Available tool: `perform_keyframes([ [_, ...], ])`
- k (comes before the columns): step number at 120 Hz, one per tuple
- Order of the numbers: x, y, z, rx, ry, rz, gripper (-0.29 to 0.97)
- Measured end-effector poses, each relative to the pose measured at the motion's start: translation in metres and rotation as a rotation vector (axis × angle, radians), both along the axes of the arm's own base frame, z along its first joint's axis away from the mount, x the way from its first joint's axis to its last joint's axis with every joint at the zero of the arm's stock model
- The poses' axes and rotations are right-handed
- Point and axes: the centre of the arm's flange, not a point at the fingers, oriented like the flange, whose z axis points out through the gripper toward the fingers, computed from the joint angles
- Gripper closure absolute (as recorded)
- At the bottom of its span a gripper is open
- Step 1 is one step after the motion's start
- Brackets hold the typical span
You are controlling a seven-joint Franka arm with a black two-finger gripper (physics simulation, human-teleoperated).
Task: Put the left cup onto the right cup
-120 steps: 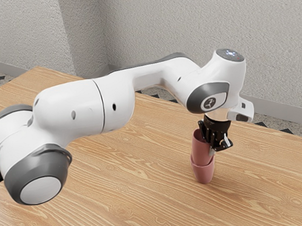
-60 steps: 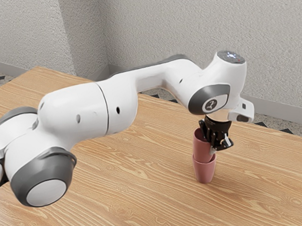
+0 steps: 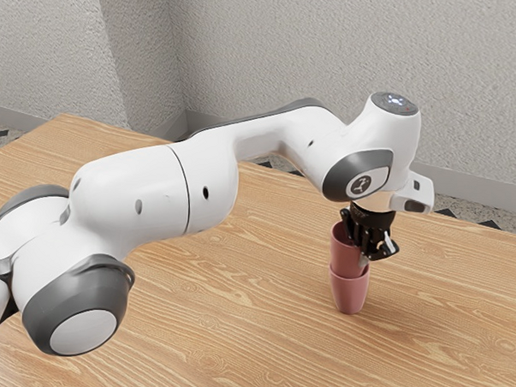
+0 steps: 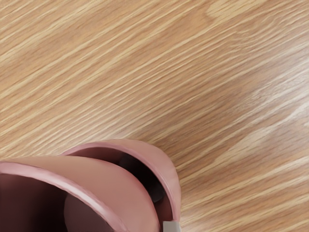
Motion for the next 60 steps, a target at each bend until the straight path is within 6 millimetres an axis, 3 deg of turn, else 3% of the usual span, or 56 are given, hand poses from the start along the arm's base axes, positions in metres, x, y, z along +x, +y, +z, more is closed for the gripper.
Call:
perform_keyframes([
  [60,0.0042,-0.0056,-0.0008,-0.032,-0.040,-0.004,0.79],
])
